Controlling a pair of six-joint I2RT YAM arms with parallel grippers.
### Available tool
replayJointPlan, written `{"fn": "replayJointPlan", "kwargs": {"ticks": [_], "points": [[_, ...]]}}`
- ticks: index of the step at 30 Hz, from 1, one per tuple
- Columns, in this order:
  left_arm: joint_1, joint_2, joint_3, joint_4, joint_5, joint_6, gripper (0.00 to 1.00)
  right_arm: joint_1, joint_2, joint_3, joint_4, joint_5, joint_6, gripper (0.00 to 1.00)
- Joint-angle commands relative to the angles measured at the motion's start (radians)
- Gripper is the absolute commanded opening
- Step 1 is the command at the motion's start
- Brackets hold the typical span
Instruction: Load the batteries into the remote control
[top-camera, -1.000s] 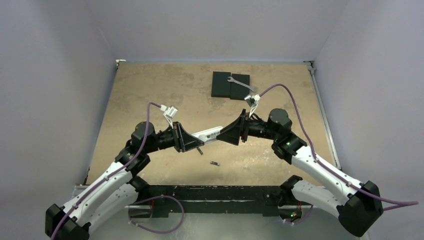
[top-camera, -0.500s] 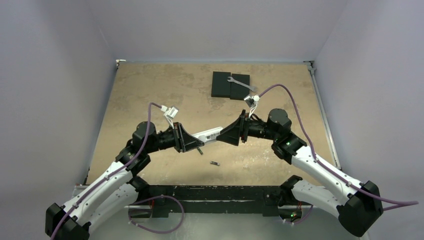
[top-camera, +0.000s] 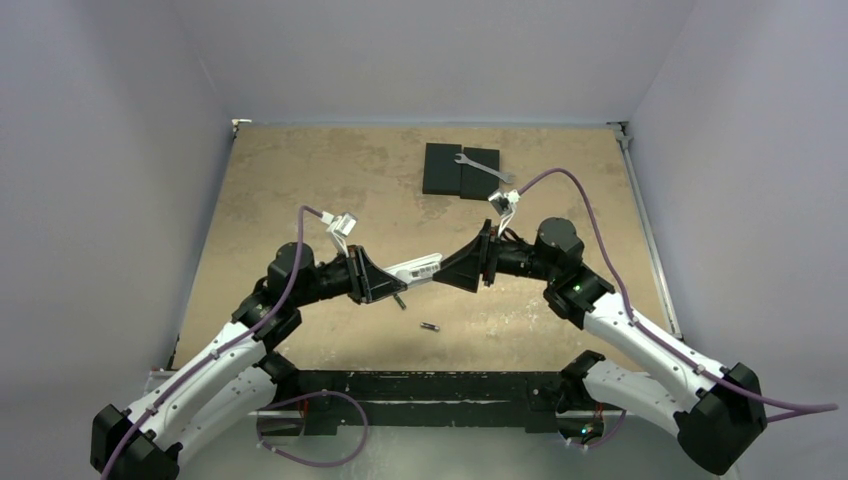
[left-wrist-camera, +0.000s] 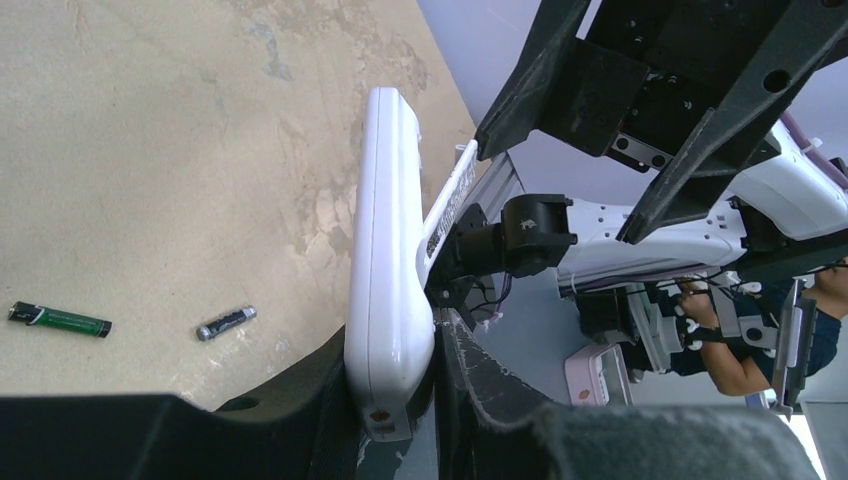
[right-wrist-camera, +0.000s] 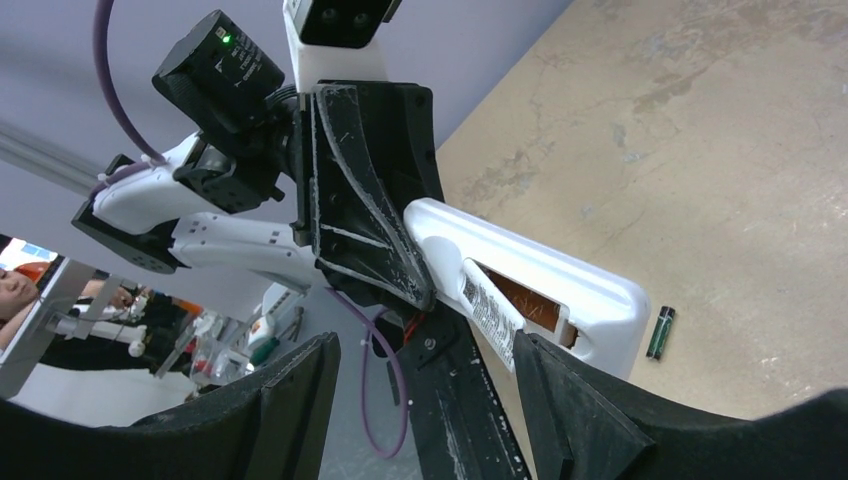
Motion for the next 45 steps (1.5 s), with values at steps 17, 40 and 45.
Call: {"fn": "replayJointPlan", "kwargs": {"ticks": [17, 40, 45], "points": [[-0.008, 0.016, 0.050, 0.067, -0.015, 0.026, 0.00, 0.032, -0.017, 0.018, -0.078, 0.017, -0.072, 0.71], [-0.008, 0.089, 0.040, 0.069, -0.036, 0.031, 0.00, 0.032, 0.018, 0.009, -0.102, 0.086, -0.116, 0.72], [-0.008, 0.118, 0.040, 0.069, -0.044, 0.037, 0.00, 0.031, 0.032, -0.011, -0.093, 0.107, -0.124, 0.73]]}}
